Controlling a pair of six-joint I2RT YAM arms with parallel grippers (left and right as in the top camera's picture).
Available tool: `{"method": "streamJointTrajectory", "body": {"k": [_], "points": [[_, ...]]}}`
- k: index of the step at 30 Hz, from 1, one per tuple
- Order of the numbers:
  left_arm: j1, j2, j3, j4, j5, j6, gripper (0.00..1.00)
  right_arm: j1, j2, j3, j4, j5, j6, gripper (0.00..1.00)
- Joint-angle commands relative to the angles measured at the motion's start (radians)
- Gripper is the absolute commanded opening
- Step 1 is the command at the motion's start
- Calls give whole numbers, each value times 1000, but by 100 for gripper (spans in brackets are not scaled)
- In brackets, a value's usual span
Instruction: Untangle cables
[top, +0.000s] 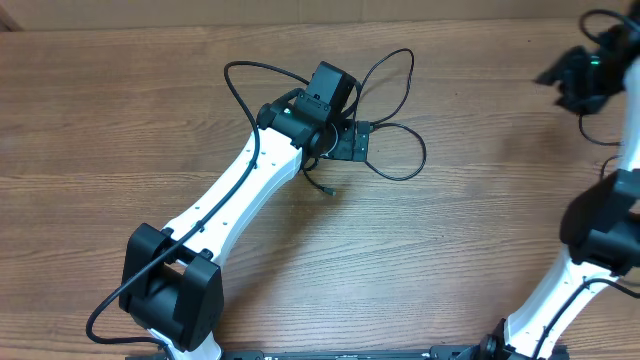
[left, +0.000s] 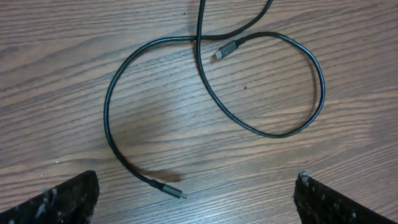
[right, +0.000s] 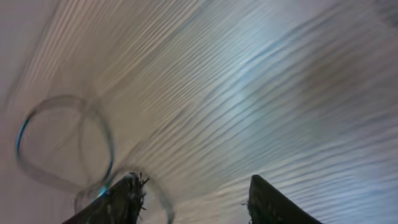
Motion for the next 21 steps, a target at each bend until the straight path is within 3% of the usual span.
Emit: {"method": "streamJointTrajectory", "body": {"k": [1, 3, 7, 11, 17, 21], "points": [[3, 7, -3, 3, -14, -14, 100, 102, -23, -2, -18, -64, -59, 59], [3, 7, -3, 3, -14, -14, 100, 146, -23, -5, -18, -41, -58, 64], [3, 7, -3, 3, -14, -14, 100, 200, -23, -6, -23, -38, -25, 86], [3, 7, -3, 4, -14, -14, 100, 217, -23, -6, -31, -38, 31, 100], [2, 7, -3, 40, -15, -12, 99, 233, -23, -6, -49, -46, 48, 100], [15, 7, 7, 65, -106, 23, 100, 270, -19, -7, -49, -46, 48, 100]]}}
